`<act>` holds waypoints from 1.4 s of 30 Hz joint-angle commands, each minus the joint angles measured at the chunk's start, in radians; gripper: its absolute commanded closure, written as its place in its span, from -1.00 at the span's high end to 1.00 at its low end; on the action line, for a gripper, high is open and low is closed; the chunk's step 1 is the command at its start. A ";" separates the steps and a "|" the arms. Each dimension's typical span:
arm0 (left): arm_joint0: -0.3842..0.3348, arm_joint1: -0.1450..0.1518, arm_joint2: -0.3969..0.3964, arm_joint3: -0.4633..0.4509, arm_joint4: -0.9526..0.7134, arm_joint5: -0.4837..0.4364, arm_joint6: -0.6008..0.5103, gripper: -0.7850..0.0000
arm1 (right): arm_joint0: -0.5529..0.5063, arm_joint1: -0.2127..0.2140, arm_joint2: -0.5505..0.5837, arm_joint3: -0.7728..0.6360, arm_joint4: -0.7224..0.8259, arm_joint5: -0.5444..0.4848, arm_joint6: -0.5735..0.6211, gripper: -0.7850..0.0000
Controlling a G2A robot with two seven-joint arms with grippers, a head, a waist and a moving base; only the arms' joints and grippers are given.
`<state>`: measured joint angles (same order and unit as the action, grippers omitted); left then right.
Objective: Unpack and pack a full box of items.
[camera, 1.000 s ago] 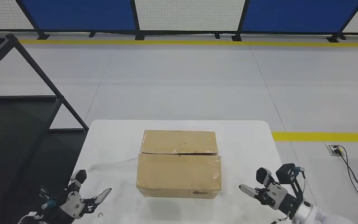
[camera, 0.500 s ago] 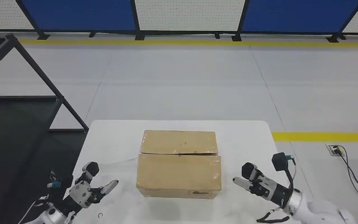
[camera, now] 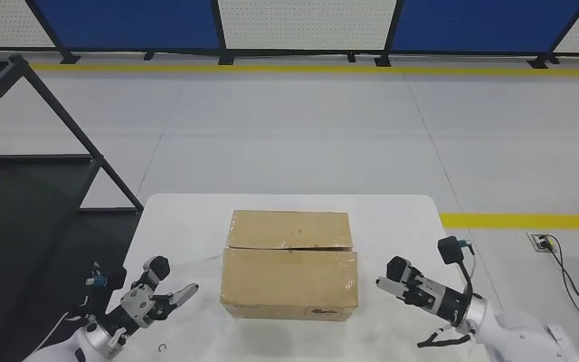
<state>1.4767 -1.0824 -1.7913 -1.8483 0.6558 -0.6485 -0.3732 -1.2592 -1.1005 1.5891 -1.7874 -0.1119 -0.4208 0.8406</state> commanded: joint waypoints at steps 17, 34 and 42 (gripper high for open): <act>-0.260 0.019 0.145 0.153 -0.301 0.067 -0.321 1.00 | 0.243 -0.008 -0.183 0.248 0.241 -0.045 0.130 1.00; -0.260 0.019 0.145 0.153 -0.301 0.067 -0.321 1.00 | 0.321 -0.002 -0.253 0.313 0.357 -0.158 0.295 1.00; -0.260 0.019 0.145 0.153 -0.301 0.067 -0.321 1.00 | 0.182 0.028 -0.207 0.127 0.399 -0.212 0.347 1.00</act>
<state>1.2171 -1.0635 -1.6464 -1.6956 0.3546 -0.5813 -0.6939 -1.0513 -1.0771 1.3763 -1.6259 0.2906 -0.6292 1.1920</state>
